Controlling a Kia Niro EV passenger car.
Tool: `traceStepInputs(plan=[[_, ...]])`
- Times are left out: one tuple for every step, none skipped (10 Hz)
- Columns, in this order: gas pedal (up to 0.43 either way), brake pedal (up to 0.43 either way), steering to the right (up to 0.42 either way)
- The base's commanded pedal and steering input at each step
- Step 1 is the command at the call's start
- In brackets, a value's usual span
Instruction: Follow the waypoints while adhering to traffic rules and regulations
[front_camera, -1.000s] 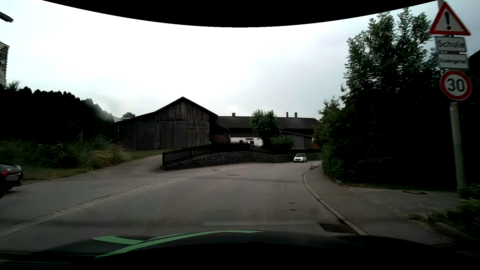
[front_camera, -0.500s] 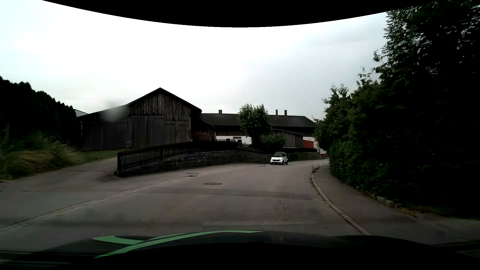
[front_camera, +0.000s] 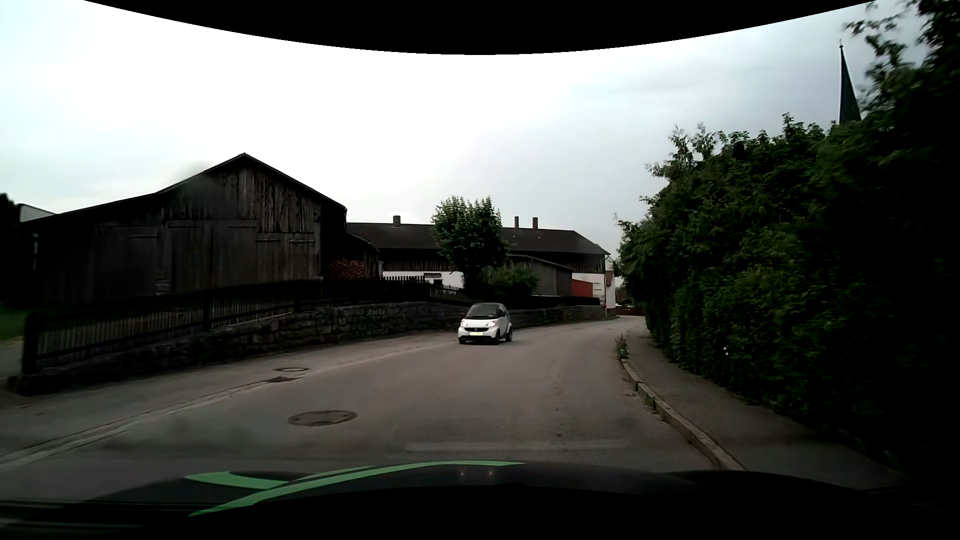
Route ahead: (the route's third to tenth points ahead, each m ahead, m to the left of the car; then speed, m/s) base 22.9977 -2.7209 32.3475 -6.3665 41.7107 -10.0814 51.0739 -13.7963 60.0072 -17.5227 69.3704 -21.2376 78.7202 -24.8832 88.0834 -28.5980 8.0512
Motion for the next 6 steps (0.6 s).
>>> traceStepInputs(plan=[[0.008,0.000,0.104],[0.020,0.000,0.101],[0.020,0.000,0.097],[0.020,0.000,0.094],[0.020,0.000,0.092],[0.020,0.000,0.087]])
